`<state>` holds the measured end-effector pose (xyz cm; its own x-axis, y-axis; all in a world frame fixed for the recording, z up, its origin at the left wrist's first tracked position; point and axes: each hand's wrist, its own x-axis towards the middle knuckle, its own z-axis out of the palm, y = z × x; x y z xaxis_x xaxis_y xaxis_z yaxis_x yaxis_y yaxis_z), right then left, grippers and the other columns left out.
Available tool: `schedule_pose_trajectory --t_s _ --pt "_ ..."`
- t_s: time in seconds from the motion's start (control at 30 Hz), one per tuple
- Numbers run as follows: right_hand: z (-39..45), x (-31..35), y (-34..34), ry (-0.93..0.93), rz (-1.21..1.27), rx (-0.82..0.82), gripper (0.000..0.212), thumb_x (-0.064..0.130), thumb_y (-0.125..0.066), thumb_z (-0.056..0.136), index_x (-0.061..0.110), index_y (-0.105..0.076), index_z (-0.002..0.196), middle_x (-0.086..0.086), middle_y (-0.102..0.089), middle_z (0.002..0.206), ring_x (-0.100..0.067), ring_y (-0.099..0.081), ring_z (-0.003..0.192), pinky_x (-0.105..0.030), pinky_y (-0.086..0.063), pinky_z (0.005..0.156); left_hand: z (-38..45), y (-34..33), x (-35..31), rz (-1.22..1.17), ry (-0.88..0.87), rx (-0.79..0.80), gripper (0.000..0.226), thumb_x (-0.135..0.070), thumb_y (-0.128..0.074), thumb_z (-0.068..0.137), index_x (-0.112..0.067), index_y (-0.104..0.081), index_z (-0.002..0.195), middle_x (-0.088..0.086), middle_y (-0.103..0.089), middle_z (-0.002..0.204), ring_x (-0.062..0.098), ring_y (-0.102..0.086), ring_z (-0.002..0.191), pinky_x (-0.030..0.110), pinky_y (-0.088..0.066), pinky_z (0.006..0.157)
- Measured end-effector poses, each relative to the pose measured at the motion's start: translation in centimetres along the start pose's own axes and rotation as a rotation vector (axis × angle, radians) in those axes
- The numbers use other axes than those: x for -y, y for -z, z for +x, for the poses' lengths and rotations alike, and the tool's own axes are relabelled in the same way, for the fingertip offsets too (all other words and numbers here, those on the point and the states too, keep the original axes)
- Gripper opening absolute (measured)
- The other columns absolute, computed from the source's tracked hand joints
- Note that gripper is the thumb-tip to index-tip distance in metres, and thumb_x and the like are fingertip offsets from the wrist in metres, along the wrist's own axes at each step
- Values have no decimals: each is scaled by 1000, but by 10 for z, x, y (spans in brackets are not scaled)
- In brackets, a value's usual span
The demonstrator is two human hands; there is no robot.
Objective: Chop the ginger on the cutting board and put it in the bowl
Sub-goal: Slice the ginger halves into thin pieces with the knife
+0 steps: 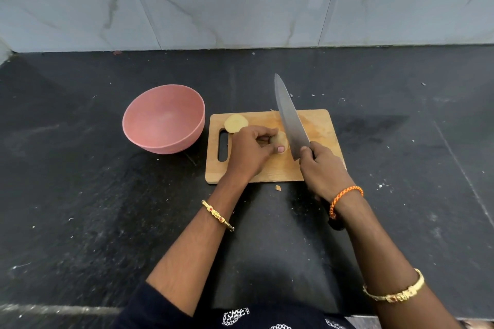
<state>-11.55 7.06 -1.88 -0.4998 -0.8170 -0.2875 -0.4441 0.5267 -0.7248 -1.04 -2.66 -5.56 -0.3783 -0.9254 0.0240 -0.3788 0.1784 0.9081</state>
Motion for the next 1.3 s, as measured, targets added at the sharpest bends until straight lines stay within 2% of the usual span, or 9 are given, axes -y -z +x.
schedule_pose_trajectory --t_s 0.13,0.3,0.4,0.57,0.7,0.83,0.97,1.07,1.3 --pt "1 7 -1 13 -102 -7 31 27 -29 99 8 -53 95 -11 -56 86 -25 -52 75 -31 -35 61 -1 -1 0 -22 -3 -4 44 -8 -81 65 -7 -68 107 4 -69 103 5 -61 87 8 -49 77" --pt "-5 17 -7 23 -254 -62 22 28 -28 99 14 -41 89 -4 -43 70 -30 -52 77 -35 -40 66 -1 -2 1 -30 -15 -17 43 -6 -80 66 -5 -68 107 5 -69 105 7 -62 90 5 -48 76" --pt "-6 19 -12 22 -324 -51 19 27 -28 100 14 -41 96 -8 -47 76 -31 -53 80 -36 -43 68 -2 -3 1 -4 -32 -23 43 -8 -80 67 -6 -67 108 5 -68 106 8 -62 93 5 -48 77" --pt "-21 4 -14 -34 -302 12 18 26 -28 99 13 -38 92 -14 -51 86 -35 -53 81 -38 -44 71 -2 -3 0 5 -35 -42 41 -6 -79 67 -5 -68 106 7 -69 106 10 -63 93 9 -49 78" --pt "-45 -7 -5 -62 -286 53 23 29 -27 99 14 -39 86 -12 -49 82 -36 -52 81 -39 -47 76 -3 -3 -2 7 -33 -31 41 -6 -80 67 -5 -68 107 6 -69 107 8 -61 92 1 -45 74" --pt "-62 -13 18 -82 -150 72 29 30 -30 97 16 -42 74 -16 -55 85 -33 -51 75 -33 -42 67 -3 -2 -1 5 -14 -27 43 -6 -80 66 -5 -68 108 6 -69 108 7 -61 92 2 -46 76" --pt "-50 -6 29 -33 -23 -7 30 29 -31 96 12 -46 76 -12 -52 72 -27 -48 70 -32 -41 62 -3 -1 -2 1 -11 -21 44 -7 -81 66 -4 -68 107 6 -69 106 6 -60 89 3 -46 74" --pt "-32 0 25 -11 -26 -7 29 27 -30 96 14 -47 75 -8 -51 71 -24 -47 75 -33 -41 63 -2 -1 -1 9 -7 -17 44 -8 -81 65 -5 -68 107 6 -69 106 6 -60 89 5 -47 75" --pt "-11 6 11 7 -91 53 29 28 -29 97 13 -52 87 -7 -54 76 -19 -49 60 -32 -44 57 -2 -2 -2 -9 9 -10 43 -6 -81 66 -5 -68 108 6 -69 106 6 -61 89 0 -45 73"
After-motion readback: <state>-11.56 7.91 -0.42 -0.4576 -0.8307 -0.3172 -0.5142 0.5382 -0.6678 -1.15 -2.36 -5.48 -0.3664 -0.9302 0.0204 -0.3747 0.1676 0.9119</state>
